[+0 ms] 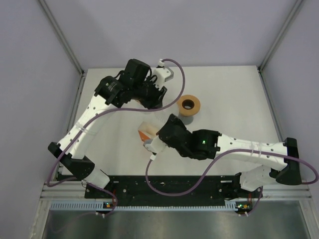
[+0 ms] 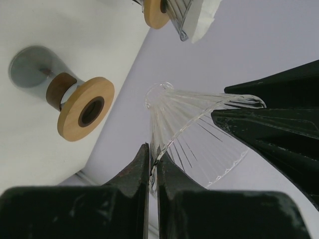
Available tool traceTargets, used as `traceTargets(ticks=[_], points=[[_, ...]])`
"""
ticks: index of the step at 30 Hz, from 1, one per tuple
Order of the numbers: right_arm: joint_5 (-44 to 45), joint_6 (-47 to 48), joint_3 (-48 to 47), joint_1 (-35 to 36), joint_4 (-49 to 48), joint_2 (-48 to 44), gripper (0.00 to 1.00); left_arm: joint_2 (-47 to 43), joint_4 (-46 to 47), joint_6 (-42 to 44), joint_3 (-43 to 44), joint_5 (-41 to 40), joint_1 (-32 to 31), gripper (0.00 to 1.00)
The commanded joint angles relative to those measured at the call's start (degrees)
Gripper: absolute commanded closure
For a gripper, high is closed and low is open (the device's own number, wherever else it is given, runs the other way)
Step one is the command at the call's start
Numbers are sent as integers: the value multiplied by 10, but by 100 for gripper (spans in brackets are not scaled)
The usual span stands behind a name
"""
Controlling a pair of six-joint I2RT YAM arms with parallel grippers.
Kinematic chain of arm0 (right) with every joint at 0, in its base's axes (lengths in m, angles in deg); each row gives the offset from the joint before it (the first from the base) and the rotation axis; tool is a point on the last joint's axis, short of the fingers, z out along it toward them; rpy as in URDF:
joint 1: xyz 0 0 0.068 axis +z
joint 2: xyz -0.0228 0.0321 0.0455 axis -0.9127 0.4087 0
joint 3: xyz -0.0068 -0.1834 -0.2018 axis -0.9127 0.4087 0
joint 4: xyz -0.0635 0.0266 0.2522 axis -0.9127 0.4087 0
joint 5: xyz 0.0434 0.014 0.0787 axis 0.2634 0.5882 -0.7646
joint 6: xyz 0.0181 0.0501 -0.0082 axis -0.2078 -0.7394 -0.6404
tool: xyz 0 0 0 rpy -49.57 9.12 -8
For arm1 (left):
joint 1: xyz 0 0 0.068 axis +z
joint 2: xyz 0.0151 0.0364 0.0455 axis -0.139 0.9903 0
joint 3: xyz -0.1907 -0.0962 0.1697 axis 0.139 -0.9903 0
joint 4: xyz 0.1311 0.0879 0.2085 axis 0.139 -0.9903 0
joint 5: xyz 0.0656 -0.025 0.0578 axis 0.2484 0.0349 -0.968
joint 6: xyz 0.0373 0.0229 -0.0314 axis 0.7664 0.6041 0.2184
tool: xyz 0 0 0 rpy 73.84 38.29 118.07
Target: Place the coffee filter in the dripper
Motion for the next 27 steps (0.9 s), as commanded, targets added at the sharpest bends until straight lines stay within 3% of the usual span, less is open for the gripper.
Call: traceTargets(ticks=[1,3,4,6,10,12,16,19,24,27], points=[[-20,-22,-19,7,-47,-10,100,3,21,0,-4,-13,-4,71],[-32,-33,-18,7,-55,-14,100,5,22,-9,1,-14,-4,96],[-38,-46,-17,6,-60,-19,100,7,25,-14,2,-13,-4,100],[-50,-73,-17,7,-81,-27,95,8,32,-32,0,-21,-3,100],[-103,-168,-12,0,-132,-56,48,17,62,-90,-8,-67,7,100],[-151,-238,-8,-9,-140,-81,33,22,83,-123,-8,-62,27,100],[-232,-398,-8,-40,-146,-128,16,40,112,-192,18,-37,74,100],[-235,-545,-20,-96,-156,-150,2,51,141,-248,23,-14,99,100],[-306,-876,-153,-308,-31,-92,6,77,158,-318,36,-7,102,100],[-322,-942,-206,-341,2,-53,14,94,167,-353,40,19,102,100]])
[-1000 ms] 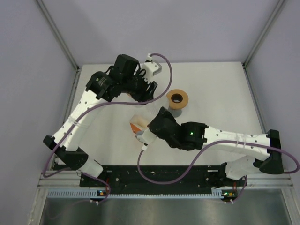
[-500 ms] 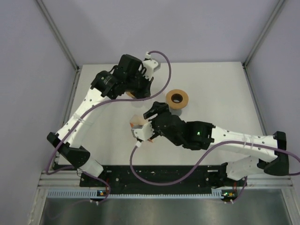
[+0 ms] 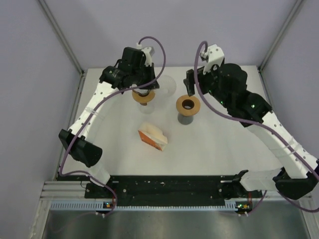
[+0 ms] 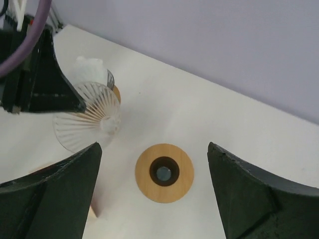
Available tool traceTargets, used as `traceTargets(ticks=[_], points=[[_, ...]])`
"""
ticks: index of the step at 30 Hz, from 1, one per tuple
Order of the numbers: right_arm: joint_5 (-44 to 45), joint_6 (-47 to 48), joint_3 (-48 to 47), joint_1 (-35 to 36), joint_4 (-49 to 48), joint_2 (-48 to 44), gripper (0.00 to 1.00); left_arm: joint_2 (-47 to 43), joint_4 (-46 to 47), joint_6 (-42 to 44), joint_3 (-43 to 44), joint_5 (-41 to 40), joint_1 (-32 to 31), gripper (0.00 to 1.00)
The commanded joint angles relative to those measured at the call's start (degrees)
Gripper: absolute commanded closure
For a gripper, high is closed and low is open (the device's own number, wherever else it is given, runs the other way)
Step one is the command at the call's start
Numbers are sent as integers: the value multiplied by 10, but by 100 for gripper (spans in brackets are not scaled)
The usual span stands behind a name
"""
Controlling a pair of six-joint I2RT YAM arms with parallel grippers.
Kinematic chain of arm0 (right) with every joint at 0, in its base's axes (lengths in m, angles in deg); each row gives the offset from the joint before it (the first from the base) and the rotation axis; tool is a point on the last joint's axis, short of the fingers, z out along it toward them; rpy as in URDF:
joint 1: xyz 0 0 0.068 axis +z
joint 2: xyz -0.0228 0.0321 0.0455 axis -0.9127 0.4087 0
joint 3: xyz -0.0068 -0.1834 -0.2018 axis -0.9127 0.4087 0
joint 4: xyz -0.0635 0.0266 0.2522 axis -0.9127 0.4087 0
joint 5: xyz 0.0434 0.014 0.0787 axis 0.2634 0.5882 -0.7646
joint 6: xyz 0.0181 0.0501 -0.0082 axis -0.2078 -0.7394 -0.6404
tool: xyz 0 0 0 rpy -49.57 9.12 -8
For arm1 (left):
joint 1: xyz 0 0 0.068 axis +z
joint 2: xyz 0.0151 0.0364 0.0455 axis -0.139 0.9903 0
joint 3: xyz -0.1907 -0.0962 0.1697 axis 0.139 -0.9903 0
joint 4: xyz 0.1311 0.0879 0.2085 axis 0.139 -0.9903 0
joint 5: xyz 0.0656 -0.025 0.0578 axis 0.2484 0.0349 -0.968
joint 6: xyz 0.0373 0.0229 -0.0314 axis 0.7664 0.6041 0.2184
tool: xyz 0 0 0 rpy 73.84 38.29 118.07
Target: Place the coffee filter in the dripper
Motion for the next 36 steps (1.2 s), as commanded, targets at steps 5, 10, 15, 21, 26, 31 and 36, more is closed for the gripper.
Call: traceTargets(ticks=[5,10,15,21,26,31,36], points=[[-56,-252,-117,-57,91,109,22,42,55,-116,43,61,-4,100],[-40,-253,-131,-75,117,160,39,56,56,-129,55,73,-4,100],[-62,-245,-131,-79,127,196,57,67,59,-133,57,76,-6,100],[-29,-237,-126,-91,130,215,76,83,60,-134,57,79,-15,100],[-44,-241,-95,-133,130,225,89,88,62,-129,57,77,-26,100],[-54,-238,-81,-146,124,232,100,95,66,-127,57,84,-34,100],[-64,-234,-76,-163,126,225,100,105,69,-118,70,77,-36,91]])
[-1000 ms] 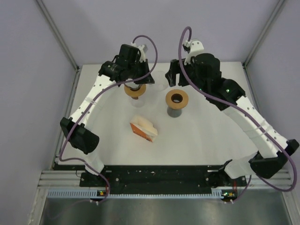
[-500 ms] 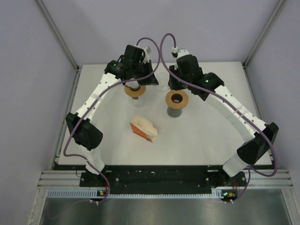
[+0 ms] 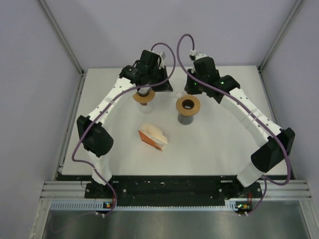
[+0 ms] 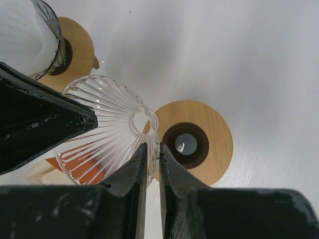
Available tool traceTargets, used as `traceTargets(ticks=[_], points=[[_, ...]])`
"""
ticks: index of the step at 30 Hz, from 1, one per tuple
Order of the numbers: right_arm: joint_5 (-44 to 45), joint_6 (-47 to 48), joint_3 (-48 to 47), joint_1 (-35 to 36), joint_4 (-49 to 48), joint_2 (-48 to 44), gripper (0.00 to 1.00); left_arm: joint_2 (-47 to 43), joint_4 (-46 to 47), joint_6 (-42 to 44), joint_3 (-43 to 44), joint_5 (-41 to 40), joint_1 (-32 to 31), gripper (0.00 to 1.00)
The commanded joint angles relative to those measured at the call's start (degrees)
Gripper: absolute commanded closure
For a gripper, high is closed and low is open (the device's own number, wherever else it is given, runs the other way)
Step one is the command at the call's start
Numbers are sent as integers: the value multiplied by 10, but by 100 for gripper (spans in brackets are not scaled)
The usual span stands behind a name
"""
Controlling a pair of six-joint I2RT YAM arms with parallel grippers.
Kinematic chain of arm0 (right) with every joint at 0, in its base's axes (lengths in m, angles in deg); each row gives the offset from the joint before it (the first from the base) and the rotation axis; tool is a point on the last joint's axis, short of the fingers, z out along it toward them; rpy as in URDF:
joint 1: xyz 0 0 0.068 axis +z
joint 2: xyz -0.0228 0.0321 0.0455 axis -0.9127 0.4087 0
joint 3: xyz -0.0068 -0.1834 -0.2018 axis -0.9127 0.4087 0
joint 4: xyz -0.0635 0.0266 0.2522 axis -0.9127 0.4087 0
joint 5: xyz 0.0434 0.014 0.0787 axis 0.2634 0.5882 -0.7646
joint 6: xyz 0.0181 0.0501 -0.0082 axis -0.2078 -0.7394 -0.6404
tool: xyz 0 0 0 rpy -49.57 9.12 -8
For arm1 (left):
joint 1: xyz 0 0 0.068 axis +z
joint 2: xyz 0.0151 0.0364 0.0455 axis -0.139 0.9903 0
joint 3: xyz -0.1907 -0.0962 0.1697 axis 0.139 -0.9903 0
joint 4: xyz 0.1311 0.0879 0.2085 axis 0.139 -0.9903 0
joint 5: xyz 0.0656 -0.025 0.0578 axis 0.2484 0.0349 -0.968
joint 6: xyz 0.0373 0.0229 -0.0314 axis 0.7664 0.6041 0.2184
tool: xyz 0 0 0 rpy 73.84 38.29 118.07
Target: Place the coffee filter in the dripper
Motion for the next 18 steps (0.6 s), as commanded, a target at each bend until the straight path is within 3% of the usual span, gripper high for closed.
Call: traceTargets(ticks=[1,3,18], points=[[4,19,12,-37,3,0,100,-8,18,22,44,31,-6,86],[-21,10,18,-49,-1,-12,100,-6,26,34,49,26,-6,77],[-160,-27,81,-121,-46,-48,100,24,44,52,55,45,-7,58]])
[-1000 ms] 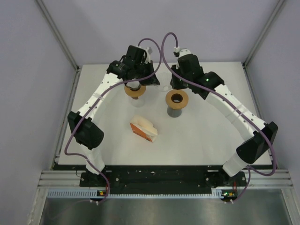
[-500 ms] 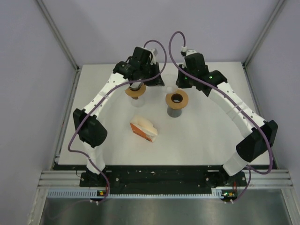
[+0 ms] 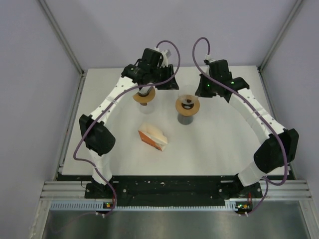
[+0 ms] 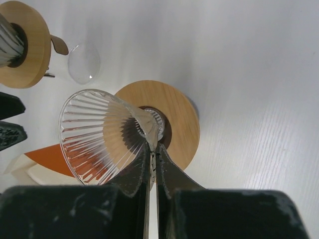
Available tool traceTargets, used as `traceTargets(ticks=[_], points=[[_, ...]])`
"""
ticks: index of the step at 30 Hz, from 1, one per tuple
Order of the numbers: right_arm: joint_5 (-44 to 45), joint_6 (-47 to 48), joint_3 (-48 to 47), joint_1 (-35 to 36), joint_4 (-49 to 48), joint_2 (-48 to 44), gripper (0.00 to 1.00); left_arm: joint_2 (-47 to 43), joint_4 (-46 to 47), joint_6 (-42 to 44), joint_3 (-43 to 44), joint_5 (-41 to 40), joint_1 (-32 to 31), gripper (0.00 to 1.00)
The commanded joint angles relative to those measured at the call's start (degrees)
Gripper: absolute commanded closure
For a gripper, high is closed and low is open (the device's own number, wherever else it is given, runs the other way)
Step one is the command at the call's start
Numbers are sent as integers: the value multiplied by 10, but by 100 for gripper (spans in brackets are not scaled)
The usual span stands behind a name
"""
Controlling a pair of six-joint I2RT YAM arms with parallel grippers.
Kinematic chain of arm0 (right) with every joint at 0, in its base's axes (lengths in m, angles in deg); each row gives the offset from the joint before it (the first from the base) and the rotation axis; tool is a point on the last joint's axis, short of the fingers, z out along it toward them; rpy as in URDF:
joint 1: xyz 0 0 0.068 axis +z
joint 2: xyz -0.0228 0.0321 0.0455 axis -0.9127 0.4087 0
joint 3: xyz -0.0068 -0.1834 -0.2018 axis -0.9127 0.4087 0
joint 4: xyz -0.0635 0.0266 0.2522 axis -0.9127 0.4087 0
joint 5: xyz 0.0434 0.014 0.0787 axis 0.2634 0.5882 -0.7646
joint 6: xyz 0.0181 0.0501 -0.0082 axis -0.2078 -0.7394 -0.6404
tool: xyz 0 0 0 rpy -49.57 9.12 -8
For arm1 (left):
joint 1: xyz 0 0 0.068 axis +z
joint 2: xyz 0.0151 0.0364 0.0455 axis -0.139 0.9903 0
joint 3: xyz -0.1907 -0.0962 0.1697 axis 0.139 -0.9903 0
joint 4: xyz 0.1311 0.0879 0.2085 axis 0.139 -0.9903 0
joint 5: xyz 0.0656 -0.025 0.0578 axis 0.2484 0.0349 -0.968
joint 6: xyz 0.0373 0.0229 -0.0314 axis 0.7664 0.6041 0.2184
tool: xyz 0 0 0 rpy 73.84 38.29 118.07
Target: Place the coffee filter in the dripper
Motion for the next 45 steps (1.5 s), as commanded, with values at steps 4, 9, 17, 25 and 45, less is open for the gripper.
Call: traceTargets(ticks=[4,9,17,25,45], points=[[-89,-18,-7,-29,-31,-27,100,10,29,10,30,19,-5,57],[-104,-16,-15,-31,-14,-23,100,11,30,16,27,25,-9,57],[-91,-3,5,-30,1,-14,100,19,37,9,4,51,-10,62],[-67,10,7,-31,10,-4,100,25,47,5,-18,60,-12,69],[-67,31,25,-32,9,51,100,47,67,-17,-85,91,-14,95]])
